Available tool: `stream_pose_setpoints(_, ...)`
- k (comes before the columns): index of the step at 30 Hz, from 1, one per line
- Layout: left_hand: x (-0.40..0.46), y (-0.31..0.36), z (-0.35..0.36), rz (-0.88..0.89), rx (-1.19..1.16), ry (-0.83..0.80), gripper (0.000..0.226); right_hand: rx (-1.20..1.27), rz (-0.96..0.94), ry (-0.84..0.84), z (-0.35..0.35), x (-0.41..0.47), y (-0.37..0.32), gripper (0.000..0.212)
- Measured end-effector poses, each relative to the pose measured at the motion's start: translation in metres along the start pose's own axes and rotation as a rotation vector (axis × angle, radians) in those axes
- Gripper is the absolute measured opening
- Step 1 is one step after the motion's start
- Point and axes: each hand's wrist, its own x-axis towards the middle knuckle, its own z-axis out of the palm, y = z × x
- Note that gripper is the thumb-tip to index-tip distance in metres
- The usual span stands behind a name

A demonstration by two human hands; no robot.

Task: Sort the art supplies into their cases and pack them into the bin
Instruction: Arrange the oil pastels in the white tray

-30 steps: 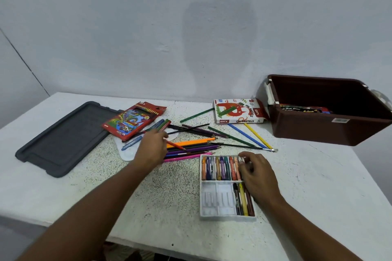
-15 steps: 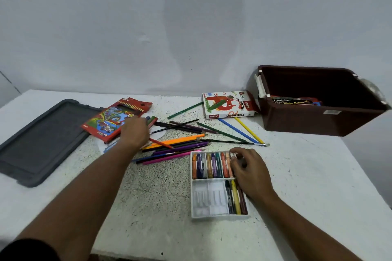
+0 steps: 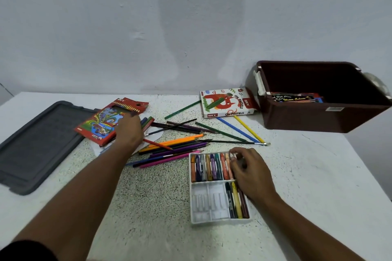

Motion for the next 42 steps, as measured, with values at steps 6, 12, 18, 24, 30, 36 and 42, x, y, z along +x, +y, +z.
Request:
stream_pose_setpoints(6,-0.014,0.023,-0.016,0.161,-0.113,0.167,0.022,0.145,0.034,0.031,-0.002,-0.001,0.000,0.018)
stream_pose_setpoints(12,-0.080,0.086,-0.028,0.792,-0.343,0.028,0.024,0.539,0.198,0.197,-0.013,-0.003,0.000,0.024)
stream_pose_setpoints(18,-0.133,0.121,-0.026,1.203,-0.308,-0.066,0.031,0.602,0.230,0.214,-0.016,-0.006,0.002,0.018)
stream_pose_setpoints(24,-0.155,0.123,-0.023,1.251,-0.318,-0.138,0.042,0.541,0.215,0.214,-0.015,-0.008,0.000,0.017)
stream_pose_setpoints(30,-0.160,0.120,-0.022,1.249,-0.330,-0.154,0.041,0.509,0.207,0.211,-0.013,-0.009,0.000,0.015)
stream_pose_setpoints(36,-0.168,0.121,-0.021,1.227,-0.380,-0.126,0.032,0.490,0.214,0.215,-0.011,-0.008,-0.001,0.014)
stream_pose_setpoints(42,-0.168,0.122,-0.020,1.182,-0.464,-0.093,0.014,0.448,0.181,0.219,-0.010,-0.010,-0.003,0.015)
